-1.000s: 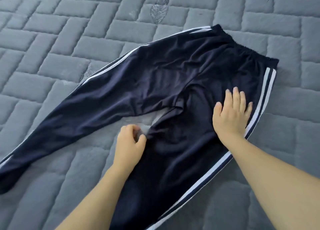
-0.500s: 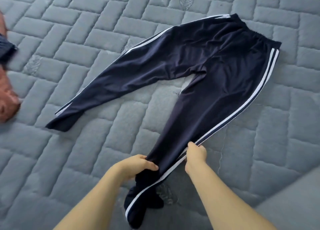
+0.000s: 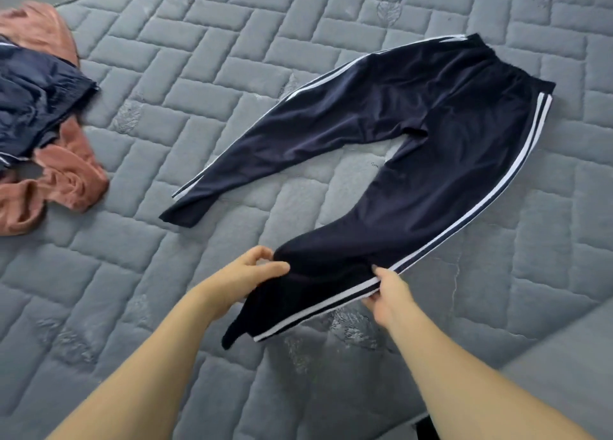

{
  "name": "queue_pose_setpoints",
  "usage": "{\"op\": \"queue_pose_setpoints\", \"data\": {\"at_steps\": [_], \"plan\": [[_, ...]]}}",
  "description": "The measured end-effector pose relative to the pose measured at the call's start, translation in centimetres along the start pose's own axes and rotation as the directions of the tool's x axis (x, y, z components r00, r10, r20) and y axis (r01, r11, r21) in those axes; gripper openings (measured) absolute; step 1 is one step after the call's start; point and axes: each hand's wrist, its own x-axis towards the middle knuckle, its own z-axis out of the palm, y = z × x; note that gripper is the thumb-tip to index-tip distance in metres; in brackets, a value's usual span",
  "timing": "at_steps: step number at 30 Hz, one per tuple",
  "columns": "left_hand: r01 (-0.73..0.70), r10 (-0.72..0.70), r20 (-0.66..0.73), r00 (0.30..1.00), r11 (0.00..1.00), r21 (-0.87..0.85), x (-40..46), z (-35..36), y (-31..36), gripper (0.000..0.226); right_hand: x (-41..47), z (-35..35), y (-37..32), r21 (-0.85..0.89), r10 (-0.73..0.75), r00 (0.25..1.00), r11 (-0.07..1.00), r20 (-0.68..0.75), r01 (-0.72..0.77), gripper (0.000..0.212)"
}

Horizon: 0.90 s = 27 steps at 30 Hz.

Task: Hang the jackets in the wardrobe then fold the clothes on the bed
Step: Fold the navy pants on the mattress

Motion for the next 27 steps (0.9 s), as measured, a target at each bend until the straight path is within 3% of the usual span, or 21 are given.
{"op": "queue_pose_setpoints", "data": {"at_steps": [2, 4, 5, 7, 9, 12, 14, 15, 16, 17, 19, 20, 21, 23, 25, 27], "plan": [[0.144, -0.186, 0.087, 0.979, 0.925, 0.353, 0.7, 0.3, -2.8, 0.024, -0.6, 1.0, 2.2, 0.039, 0.035, 0.999, 0.999, -0.008, -0.035, 0.019], [0.187, -0.244, -0.003, 0.97, 0.739, 0.647, 1.4, 0.5, -5.3, 0.011, -1.1, 1.4, 3.8, 0.013, 0.058, 0.997, 0.998, -0.045, -0.057, 0.015], [0.201, -0.223, -0.049, 0.974, 0.737, 0.645, 1.6, 0.4, -6.1, 0.008, -1.2, 1.5, 4.4, -0.044, 0.066, 0.995, 0.997, -0.071, -0.069, 0.015], [0.241, -0.206, -0.127, 0.97, 0.879, 0.412, 1.8, -0.4, -7.1, 0.013, -1.3, 1.4, 5.5, -0.144, 0.07, 0.987, 0.985, -0.142, -0.091, 0.02], [0.308, -0.27, -0.165, 0.949, 0.905, 0.292, 1.1, -1.5, -7.8, 0.016, -1.4, 0.9, 5.9, -0.202, 0.064, 0.978, 0.974, -0.198, -0.105, 0.026], [0.436, -0.425, -0.141, 0.894, 0.754, 0.492, -0.8, -3.4, -8.4, 0.024, -1.4, 0.5, 5.9, -0.357, -0.003, 0.958, 0.928, -0.286, -0.104, 0.043], [0.472, -0.451, -0.194, 0.871, 0.66, 0.585, -1.1, -4.4, -8.1, 0.028, -2.1, 1.6, 6.3, -0.453, -0.13, 0.897, 0.887, -0.422, -0.084, 0.063], [0.462, -0.388, -0.258, 0.885, 0.652, 0.602, -0.5, -5.0, -8.1, 0.032, -2.4, 2.5, 6.6, -0.587, -0.293, 0.839, 0.808, -0.458, -0.038, 0.07], [0.447, -0.303, -0.333, 0.893, 0.68, 0.581, 0.1, -5.6, -7.8, 0.035, -2.5, 3.6, 6.9, -0.749, -0.486, 0.774, 0.663, -0.407, 0.023, 0.072], [0.427, -0.23, -0.401, 0.887, 0.741, 0.518, 0.7, -6.2, -7.4, 0.038, -2.4, 4.8, 7.0, -0.883, -0.642, 0.725, 0.459, -0.251, 0.101, 0.07], [0.358, -0.094, -0.534, 0.84, 0.837, 0.415, 2.0, -7.1, -6.4, 0.045, -1.8, 7.3, 6.5, -0.962, -0.704, 0.695, 0.062, 0.148, 0.268, 0.054], [0.332, -0.008, -0.597, 0.802, 0.837, 0.435, 3.1, -8.0, -5.8, 0.05, -1.1, 9.2, 5.9, -0.936, -0.633, 0.723, -0.01, 0.279, 0.352, 0.045], [0.313, 0.085, -0.64, 0.763, 0.819, 0.482, 3.9, -8.7, -5.1, 0.055, -0.7, 11.0, 5.1, -0.906, -0.524, 0.774, 0.011, 0.355, 0.423, 0.04], [0.28, 0.233, -0.695, 0.68, 0.794, 0.54, 6.1, -10.5, -4.0, 0.066, 0.3, 15.4, 3.4, -0.852, -0.331, 0.85, 0.193, 0.41, 0.486, 0.034], [0.375, 0.245, -0.742, 0.624, 0.739, 0.559, 8.5, -12.3, -3.4, 0.074, 0.9, 19.5, 1.6, -0.785, -0.234, 0.899, 0.439, 0.37, 0.438, 0.026], [0.486, 0.239, -0.765, 0.598, 0.651, 0.583, 10.4, -14.1, -3.5, 0.062, 1.4, 22.6, 0.0, -0.662, -0.146, 0.931, 0.666, 0.336, 0.343, 0.023]]}}
